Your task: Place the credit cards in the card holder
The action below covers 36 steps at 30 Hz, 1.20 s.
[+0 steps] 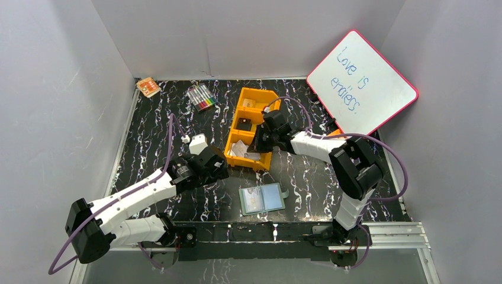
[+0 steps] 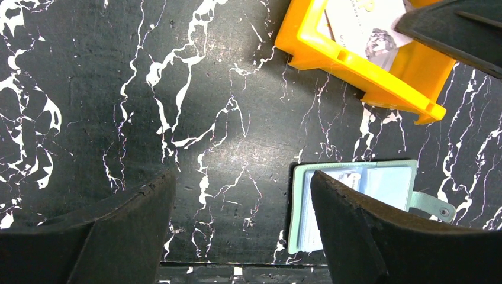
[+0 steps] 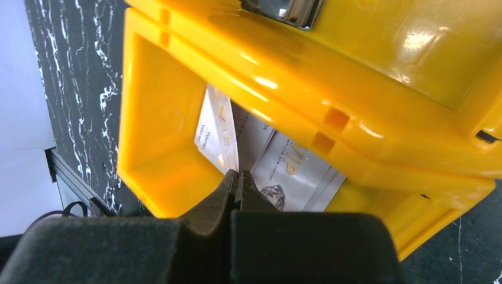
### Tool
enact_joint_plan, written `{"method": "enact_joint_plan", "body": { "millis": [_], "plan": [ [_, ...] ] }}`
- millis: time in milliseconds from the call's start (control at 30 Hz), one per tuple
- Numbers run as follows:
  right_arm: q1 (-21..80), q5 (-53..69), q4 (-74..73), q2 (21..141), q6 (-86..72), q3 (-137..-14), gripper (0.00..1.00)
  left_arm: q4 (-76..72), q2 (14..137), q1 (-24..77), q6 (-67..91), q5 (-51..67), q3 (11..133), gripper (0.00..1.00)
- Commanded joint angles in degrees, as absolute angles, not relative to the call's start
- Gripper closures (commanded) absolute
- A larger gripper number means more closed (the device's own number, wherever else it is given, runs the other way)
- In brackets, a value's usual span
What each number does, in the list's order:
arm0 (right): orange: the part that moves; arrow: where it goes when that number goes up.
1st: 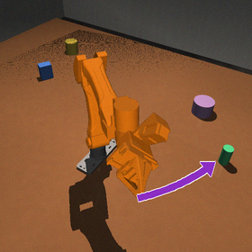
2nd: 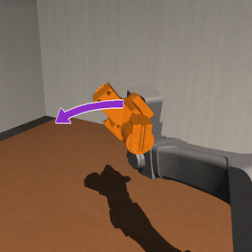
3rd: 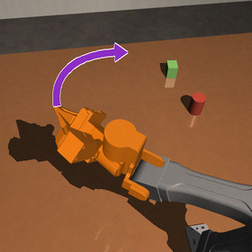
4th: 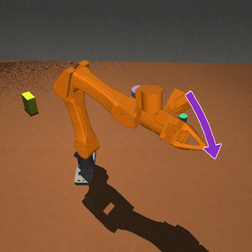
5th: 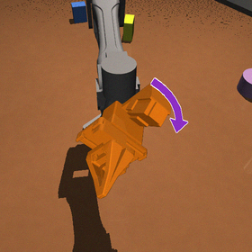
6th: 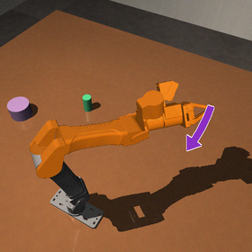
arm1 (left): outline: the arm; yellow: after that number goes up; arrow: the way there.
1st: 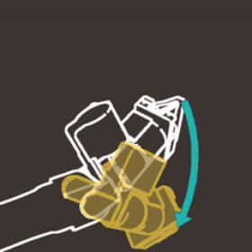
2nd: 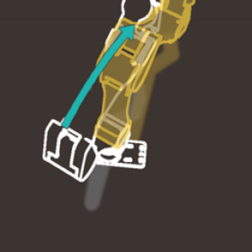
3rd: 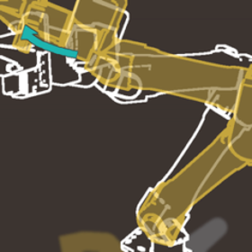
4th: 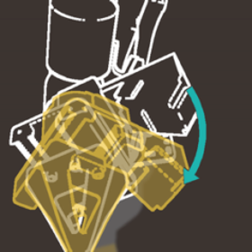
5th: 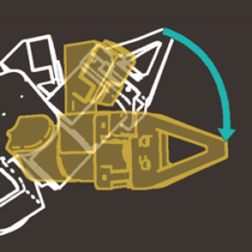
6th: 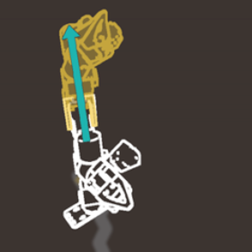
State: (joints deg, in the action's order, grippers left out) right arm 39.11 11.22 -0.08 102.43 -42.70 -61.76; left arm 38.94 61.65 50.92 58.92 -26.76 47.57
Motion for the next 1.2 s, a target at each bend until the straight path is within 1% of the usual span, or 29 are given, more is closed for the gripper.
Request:
{"method": "enact_joint_plan", "body": {
  "millis": [0, 333, 733, 867, 967, 1100, 1167],
  "plan": [
    [39.54, 11.94, -3.19, 98.53, -39.33, -64.19, 1.0, 38.39, 62.26, 50.02, 58.03, -27.2, 48.94, 0.2],
    [39.71, 12.85, -5.72, 95.98, -38.46, -65.11, 1.0, 38.35, 62.35, 49.01, 58.23, -26.99, 49.22, 0.2],
    [38.13, 12.11, -15.03, 79.11, -41.85, -63.54, 1.0, 40.68, 59.08, 48.7, 58.63, -29.06, 50.54, 0.2],
    [35.63, 12.59, -17.41, 72.23, -51.56, -59.52, 1.0, 41.42, 58.18, 48.69, 59.23, -29.03, 51.83, 0.21],
    [32.99, 14.12, -15.0, 64.42, -62.88, -53.16, 1.0, 41.15, 56.9, 48.69, 60.68, -27.79, 52.05, 0.21],
    [32.34, 14.1, -12.47, 54.73, -78.25, -44.41, 1.0, 40.16, 55.39, 48.69, 62.86, -25.23, 51.14, 0.23],
    [32.34, 14.0, -12.43, 50.55, -83.08, -42.22, 1.0, 39.42, 54.84, 48.69, 63.3, -23.79, 50.73, 0.23]
  ]
}}
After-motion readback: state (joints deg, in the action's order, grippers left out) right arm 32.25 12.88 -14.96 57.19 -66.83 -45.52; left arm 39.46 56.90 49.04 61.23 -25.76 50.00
